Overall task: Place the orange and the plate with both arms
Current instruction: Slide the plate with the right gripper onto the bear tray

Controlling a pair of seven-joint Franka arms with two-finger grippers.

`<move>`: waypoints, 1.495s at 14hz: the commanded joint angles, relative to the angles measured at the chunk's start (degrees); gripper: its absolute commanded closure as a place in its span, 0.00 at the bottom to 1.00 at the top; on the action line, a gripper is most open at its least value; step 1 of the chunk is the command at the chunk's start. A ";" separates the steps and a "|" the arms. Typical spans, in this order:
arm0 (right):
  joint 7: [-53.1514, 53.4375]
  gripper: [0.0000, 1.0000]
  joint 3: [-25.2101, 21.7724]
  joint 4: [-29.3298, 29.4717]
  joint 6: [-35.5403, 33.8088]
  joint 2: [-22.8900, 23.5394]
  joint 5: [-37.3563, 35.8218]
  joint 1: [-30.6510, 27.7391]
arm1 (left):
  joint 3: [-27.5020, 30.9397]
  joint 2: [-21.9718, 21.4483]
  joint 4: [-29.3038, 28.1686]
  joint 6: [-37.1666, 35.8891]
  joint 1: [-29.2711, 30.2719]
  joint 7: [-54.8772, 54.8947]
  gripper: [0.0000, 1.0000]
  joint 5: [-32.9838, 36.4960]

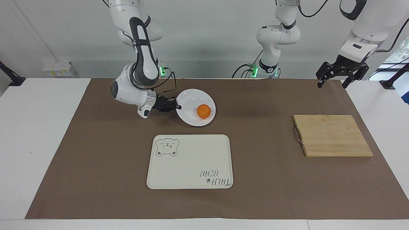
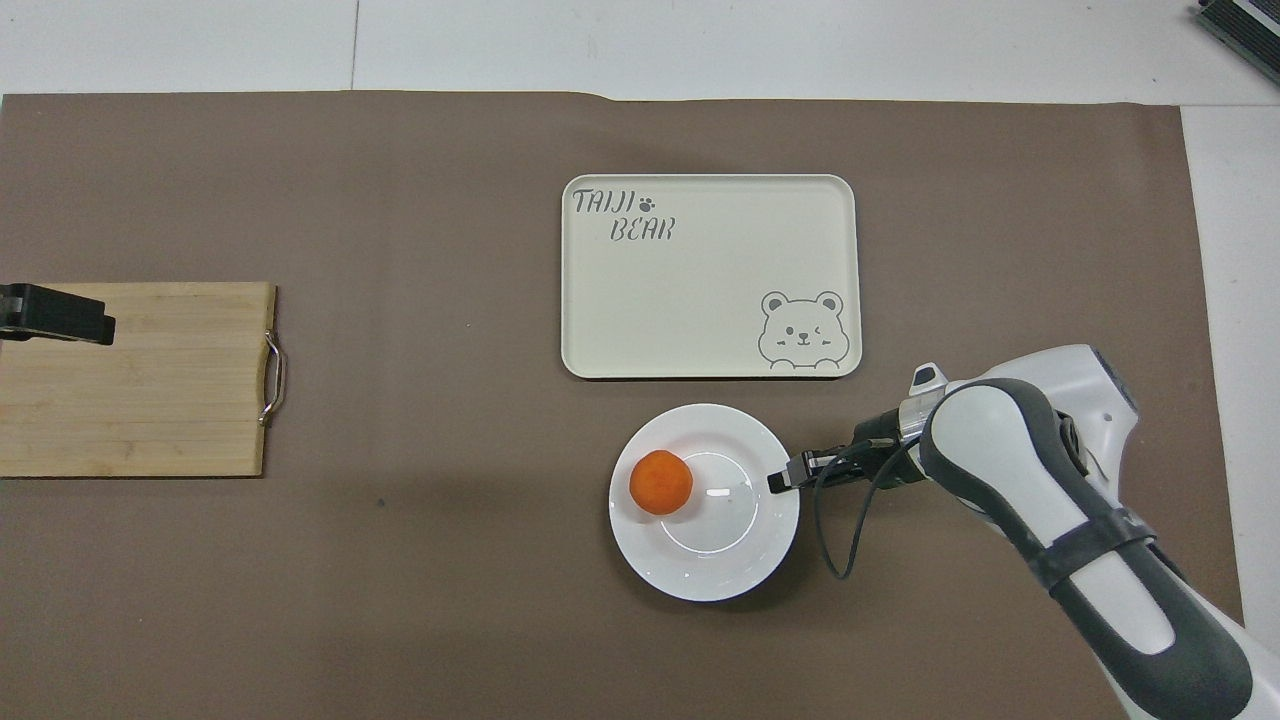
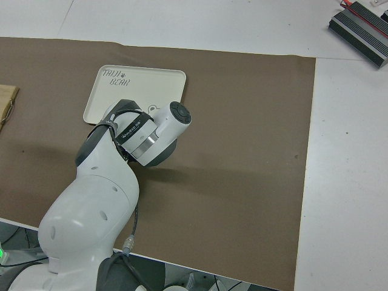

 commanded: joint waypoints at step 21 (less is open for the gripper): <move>-1.03 1.00 0.38 38.75 -8.01 25.39 20.02 -10.50 | -0.39 -0.16 0.41 -1.32 0.73 0.45 0.00 0.23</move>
